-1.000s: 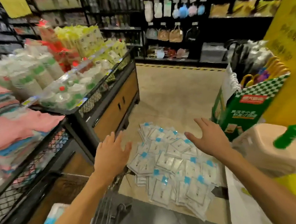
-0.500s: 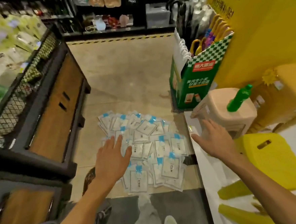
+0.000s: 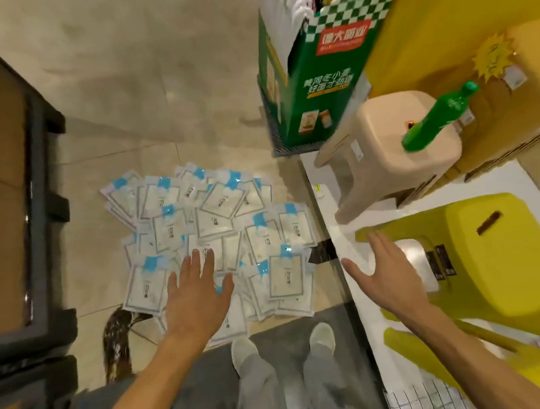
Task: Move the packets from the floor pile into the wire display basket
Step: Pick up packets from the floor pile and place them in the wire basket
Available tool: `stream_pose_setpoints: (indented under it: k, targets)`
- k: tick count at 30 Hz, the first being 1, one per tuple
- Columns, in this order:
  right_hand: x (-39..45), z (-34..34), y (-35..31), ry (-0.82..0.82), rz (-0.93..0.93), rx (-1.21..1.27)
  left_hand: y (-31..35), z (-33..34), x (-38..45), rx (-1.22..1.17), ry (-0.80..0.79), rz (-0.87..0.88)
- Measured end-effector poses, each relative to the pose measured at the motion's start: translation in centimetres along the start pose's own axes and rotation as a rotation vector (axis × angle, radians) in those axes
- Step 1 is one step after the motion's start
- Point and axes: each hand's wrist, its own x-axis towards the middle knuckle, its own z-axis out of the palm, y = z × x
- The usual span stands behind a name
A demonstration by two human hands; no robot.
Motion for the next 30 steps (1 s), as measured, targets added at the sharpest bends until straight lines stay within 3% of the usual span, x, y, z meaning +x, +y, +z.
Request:
stream_pose_setpoints:
  k: [7, 13, 21, 26, 30]
  targets:
    - [8.6, 17.0, 7.5, -0.185, 0.058, -0.027, -0.4, 16.6, 9.2, 0.098, -0.088, -0.059]
    - [16.0, 31.9, 13.4, -0.255, 0.024, -0.082, -1.6, 34.2, 15.7, 0.087, -0.182, -0.111]
    - [23.2, 50.6, 18.5, -0.268, 0.000, 0.018, -3.2, 54.1, 22.4, 0.093, -0.178, -0.126]
    - [26.2, 59.9, 20.5, -0.297, 0.119, 0.076, -5.0, 62.6, 25.7, -0.032, 0.007, -0.119]
    - [27.3, 64.4, 22.0, -0.268, 0.140, 0.230, -5.0, 65.5, 26.9, -0.087, 0.091, -0.106]
